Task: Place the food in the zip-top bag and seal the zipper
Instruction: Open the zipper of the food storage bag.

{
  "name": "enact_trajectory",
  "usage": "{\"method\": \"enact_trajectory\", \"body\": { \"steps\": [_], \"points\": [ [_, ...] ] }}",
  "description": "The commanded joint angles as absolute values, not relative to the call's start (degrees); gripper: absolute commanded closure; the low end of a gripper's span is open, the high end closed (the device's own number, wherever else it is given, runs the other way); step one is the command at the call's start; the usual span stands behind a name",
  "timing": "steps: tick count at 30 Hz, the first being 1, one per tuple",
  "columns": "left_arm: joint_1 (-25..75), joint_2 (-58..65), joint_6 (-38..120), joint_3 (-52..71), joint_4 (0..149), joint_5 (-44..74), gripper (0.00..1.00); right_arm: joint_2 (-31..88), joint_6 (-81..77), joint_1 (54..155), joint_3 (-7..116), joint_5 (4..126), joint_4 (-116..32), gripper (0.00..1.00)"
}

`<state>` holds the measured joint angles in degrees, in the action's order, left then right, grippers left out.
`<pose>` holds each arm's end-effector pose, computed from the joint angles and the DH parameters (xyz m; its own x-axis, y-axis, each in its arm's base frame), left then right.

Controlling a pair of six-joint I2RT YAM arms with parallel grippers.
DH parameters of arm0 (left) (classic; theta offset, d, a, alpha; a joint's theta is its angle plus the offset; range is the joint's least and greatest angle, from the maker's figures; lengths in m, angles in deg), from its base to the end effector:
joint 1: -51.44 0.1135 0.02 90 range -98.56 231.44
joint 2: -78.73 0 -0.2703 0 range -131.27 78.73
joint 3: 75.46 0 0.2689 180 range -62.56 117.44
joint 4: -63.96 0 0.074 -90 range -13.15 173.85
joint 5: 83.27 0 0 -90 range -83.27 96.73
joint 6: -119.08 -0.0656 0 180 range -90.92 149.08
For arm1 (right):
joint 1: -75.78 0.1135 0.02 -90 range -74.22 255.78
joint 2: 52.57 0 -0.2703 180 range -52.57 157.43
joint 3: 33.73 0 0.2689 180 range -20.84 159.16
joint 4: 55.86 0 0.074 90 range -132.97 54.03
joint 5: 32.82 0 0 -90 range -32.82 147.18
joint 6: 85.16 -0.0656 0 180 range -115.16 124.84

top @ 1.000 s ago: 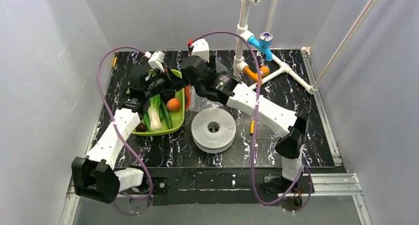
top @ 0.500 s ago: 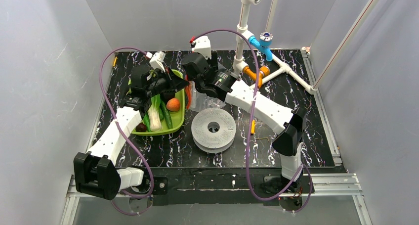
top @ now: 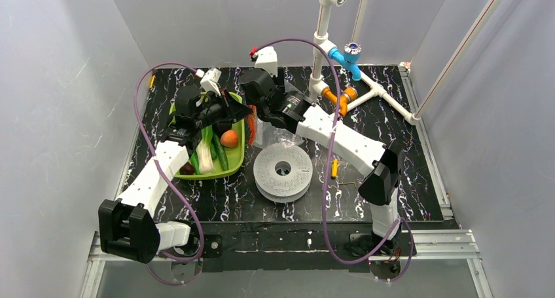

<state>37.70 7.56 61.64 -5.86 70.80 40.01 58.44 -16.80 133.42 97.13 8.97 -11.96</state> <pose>0.3110 -0.1131 0.3431 -0.5104 -0.3384 -0.7906 0.5353 0.5945 -0.6000 0.2968 0.3770 0.4092 -0.2759 0.0236 -0.9609 -0.1041 0.9931 0.0543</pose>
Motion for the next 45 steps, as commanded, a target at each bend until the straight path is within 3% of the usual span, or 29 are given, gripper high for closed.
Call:
{"method": "enact_trajectory", "body": {
  "steps": [1,14,21,23,27,29,32,36,38,40,45],
  "points": [
    [37.36,8.95,60.33,-6.12,69.94,40.63,1.0,59.62,-19.53,132.97,98.05,9.89,-14.4,0.33],
    [37.18,8.84,59.66,-5.9,70.85,39.93,1.0,58.82,-23.77,133.26,93.39,13.98,-12.63,0.37],
    [37.15,8.66,59.48,-5.58,71.61,39.44,1.0,57.55,-21.07,133.39,91.48,13.57,-14.96,0.7],
    [37.17,8.53,59.64,-5.44,72.0,39.26,0.91,56.41,-18.32,133.36,90.95,13.96,-17.92,0.8],
    [37.19,8.71,59.8,-5.53,71.78,39.33,0.62,51.98,-12.01,133.31,85.4,19.33,-26.04,0.95],
    [37.18,8.64,59.76,-5.27,72.24,39.25,0.56,49.94,-11.14,133.34,81.74,21.96,-28.87,0.99],
    [37.19,7.96,59.41,-4.37,73.41,39.49,0.55,48.49,-11.24,133.35,79.34,26.08,-30.59,0.99],
    [37.19,6.44,58.41,-3.21,75.91,38.58,0.68,47.94,-11.47,133.35,78.88,28.55,-30.05,0.99],
    [37.19,5.89,58.17,-2.75,76.47,38.64,0.79,47.73,-11.31,133.36,78.49,29.19,-29.83,0.98],
    [37.12,6.11,58.05,-2.67,76.56,38.96,0.97,47.41,-10.69,133.41,78.14,29.85,-28.92,0.91],
    [36.98,7.19,58.35,-3.91,74.84,38.5,1.0,48.54,-9.79,134.32,82.23,23.65,-21.51,0.6]
  ]
}}
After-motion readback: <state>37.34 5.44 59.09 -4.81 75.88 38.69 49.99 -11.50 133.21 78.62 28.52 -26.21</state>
